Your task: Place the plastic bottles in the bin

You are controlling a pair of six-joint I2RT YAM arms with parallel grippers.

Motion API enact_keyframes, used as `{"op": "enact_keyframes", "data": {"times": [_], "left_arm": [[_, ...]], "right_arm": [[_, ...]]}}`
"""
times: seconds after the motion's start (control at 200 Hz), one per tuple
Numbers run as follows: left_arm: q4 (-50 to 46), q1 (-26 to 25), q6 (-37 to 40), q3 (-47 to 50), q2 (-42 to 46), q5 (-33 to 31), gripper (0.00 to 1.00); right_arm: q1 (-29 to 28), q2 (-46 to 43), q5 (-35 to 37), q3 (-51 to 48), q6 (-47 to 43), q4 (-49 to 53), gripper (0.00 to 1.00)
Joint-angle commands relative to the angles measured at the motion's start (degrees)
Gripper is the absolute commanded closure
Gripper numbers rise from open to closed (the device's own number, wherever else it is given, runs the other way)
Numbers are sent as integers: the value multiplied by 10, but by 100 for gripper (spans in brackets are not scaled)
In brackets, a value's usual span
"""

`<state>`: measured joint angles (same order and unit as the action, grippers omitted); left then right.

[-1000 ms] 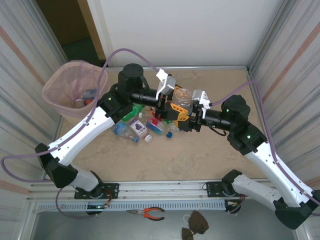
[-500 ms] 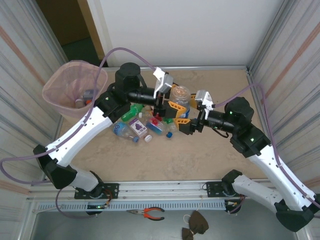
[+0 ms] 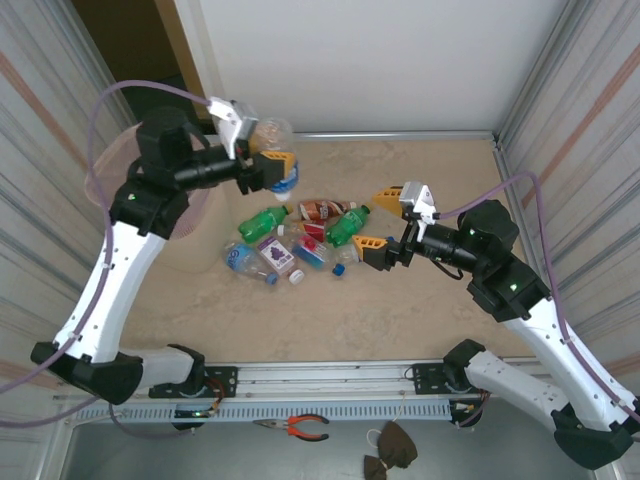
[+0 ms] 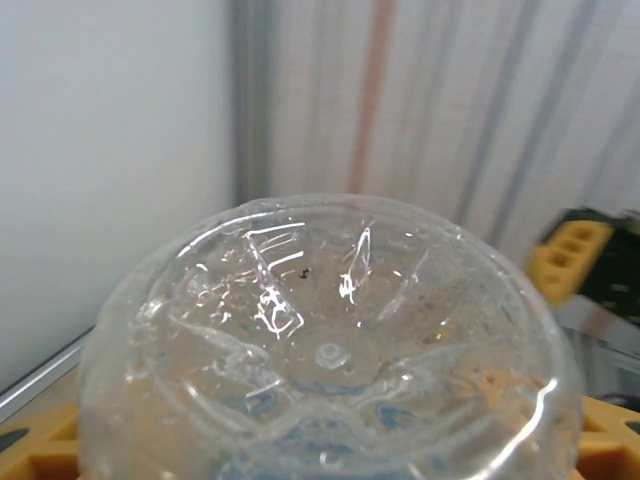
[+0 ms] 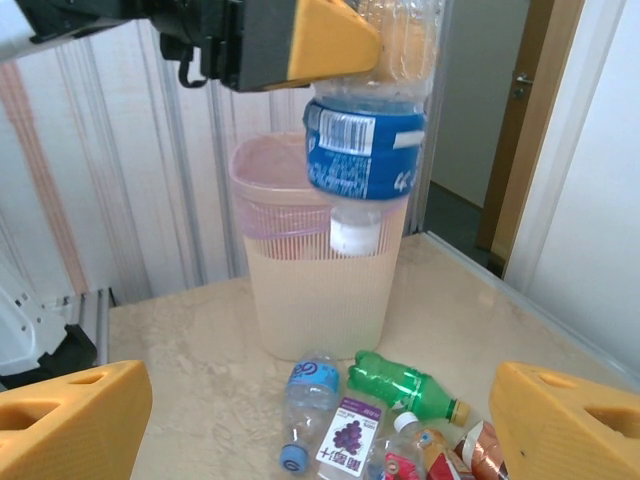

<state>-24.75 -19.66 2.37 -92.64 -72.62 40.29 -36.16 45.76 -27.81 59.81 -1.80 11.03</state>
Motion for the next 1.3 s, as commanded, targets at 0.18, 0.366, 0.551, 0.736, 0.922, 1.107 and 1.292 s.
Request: {"op": "enact_keyframes", "data": {"times": [0.18,0.366,0.551,0.736,0.922,1.107,1.292], "left_arm": [[-113,187,-25,-47,19,-71,40],[-79,294,-63,-21,11,-63,43],[42,310,-62,46,1,-72,43],[183,310,-54,143,-4,-88,42],[268,310,-52,220,-26,-84,42],[343,310,-63,300,-51,-78,42],[397,311,-75,350,-83,-60,42]], "right_arm": [[-6,10,3,12,-5,-4,13],[-6,13,1,11,-7,-8,13],[-5,16,-2,11,-8,-11,13],[-6,10,-1,5,-4,-13,13],[-7,2,3,0,0,-11,13],[-7,-2,7,-2,1,-9,13],[-8,-2,6,-4,3,-8,13]]}}
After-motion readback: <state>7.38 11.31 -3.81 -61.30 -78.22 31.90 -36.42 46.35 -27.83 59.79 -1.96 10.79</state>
